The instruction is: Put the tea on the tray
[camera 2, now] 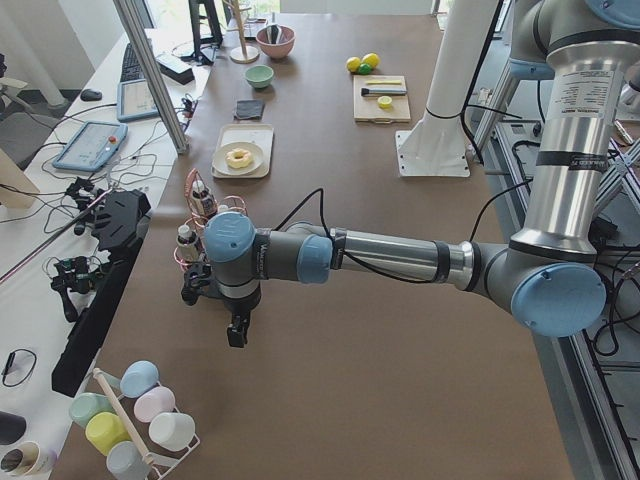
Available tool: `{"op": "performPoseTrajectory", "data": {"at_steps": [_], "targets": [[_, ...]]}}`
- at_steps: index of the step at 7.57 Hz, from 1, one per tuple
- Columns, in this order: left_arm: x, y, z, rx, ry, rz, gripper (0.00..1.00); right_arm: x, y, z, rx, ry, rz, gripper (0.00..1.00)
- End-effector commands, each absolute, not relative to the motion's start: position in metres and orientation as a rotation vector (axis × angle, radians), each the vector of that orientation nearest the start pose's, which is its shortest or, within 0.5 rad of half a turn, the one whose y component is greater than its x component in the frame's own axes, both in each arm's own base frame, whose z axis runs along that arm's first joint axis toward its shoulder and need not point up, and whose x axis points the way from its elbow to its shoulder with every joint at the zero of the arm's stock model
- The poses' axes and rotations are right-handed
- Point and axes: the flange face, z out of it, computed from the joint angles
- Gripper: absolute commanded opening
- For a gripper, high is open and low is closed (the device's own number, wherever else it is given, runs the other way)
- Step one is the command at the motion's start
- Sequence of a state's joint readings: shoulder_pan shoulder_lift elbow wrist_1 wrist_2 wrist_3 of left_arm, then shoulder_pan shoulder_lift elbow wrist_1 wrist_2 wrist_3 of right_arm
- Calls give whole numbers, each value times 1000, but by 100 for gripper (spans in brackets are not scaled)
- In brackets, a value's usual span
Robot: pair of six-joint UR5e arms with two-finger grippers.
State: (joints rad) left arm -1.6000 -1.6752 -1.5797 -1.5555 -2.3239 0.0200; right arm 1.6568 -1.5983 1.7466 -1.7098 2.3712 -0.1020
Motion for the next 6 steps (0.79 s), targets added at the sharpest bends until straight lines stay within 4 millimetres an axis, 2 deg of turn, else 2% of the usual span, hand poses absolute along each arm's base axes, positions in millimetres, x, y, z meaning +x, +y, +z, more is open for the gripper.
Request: {"op": "performPoseTrajectory", "data": {"at_steps": [1, 3, 6], "targets": [[-81, -536, 594, 132, 751, 36, 98, 103, -470, 594, 92, -794, -22, 100], [-81, -538, 589, 141, 749, 40, 98, 103, -471, 598, 82, -787, -14, 100], [-81, -542, 588, 141, 749, 40, 98, 100, -479, 586, 102, -793, -24, 100]]}}
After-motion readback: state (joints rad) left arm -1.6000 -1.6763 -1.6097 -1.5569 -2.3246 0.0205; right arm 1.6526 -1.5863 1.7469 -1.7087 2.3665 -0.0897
